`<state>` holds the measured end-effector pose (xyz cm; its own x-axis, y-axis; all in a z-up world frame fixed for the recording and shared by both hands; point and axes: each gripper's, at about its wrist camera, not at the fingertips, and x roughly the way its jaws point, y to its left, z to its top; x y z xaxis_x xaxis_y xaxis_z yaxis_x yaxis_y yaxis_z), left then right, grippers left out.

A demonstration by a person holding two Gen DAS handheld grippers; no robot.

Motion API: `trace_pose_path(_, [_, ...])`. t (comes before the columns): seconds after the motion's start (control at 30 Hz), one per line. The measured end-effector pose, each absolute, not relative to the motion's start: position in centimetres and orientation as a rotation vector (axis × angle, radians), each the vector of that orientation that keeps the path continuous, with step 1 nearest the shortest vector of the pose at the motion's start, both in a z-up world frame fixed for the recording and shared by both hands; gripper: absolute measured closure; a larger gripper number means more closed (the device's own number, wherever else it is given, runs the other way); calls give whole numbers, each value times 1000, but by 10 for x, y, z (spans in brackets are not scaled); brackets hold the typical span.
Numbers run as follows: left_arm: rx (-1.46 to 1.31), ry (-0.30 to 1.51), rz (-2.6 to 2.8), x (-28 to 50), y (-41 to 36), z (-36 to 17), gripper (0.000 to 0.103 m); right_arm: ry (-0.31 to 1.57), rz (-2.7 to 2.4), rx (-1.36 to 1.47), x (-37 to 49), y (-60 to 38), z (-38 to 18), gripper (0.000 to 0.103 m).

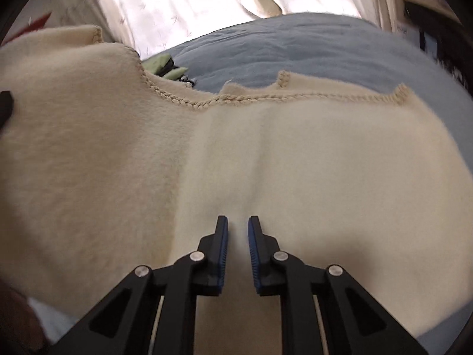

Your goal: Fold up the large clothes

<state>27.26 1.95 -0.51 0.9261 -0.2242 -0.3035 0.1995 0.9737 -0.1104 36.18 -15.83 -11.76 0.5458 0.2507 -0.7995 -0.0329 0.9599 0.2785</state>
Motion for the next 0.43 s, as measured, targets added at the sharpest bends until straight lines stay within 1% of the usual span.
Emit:
trace_pose_path(0.1, [-27, 333, -300, 278, -38, -2, 86, 910, 55, 250, 332, -205, -97, 89])
trace_pose_path(0.2, [-12, 392, -389, 287, -99, -18, 86, 889, -103, 300, 300, -270, -88, 89])
trace_pose_path(0.23, [5, 424, -415, 291, -120, -32, 86, 894, -147, 319, 290, -290, -90, 89])
trace_pose_path(0.37, [133, 675, -451, 308, -187, -118, 82, 957, -256, 357, 266, -343, -108, 88])
trace_pose_path(0.43, [198, 628, -436, 296, -196, -134, 82, 970, -257, 366, 259, -352, -112, 88])
